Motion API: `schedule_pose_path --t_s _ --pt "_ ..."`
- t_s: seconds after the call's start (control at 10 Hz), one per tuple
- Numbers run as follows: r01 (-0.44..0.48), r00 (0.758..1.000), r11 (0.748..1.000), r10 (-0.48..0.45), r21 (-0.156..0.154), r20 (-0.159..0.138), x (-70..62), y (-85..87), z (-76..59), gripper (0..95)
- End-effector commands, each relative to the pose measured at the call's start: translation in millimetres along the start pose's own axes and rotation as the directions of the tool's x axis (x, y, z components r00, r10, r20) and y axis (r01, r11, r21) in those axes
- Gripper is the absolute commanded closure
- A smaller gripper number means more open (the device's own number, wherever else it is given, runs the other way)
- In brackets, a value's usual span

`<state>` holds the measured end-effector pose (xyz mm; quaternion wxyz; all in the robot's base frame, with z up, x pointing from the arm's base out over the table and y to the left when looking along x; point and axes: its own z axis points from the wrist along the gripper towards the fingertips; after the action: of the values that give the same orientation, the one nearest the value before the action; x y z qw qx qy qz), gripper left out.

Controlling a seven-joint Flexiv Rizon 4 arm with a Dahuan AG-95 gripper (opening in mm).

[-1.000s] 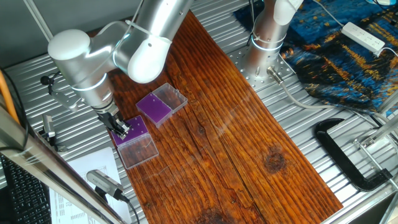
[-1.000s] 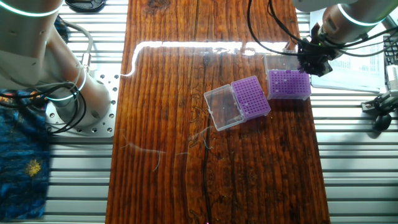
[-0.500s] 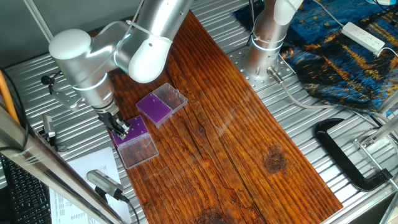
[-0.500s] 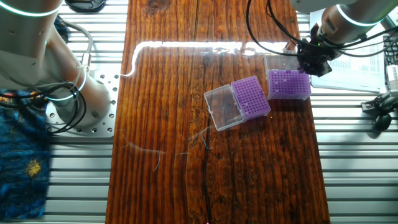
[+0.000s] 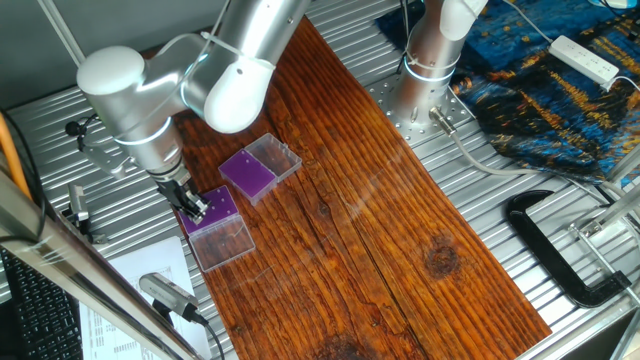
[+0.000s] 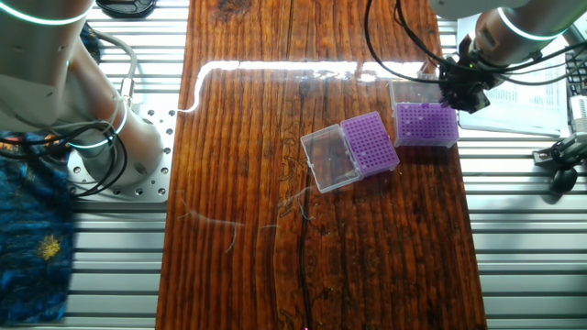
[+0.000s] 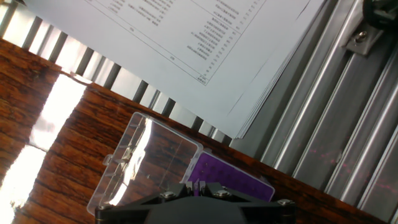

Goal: Transfer all small pipette tips from one holder to another

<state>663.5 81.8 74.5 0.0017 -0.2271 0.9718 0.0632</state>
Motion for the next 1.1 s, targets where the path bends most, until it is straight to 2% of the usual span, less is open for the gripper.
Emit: schedule_pose_path --t_s 0.1,1.1 --pt "0.001 1.000 1.000 0.000 0.005 -0.004 0.2 0.1 -0.8 95.0" --pt "-0.001 1.000 1.000 0.001 0.006 -0.001 -3.2 -1.5 2.7 95.0"
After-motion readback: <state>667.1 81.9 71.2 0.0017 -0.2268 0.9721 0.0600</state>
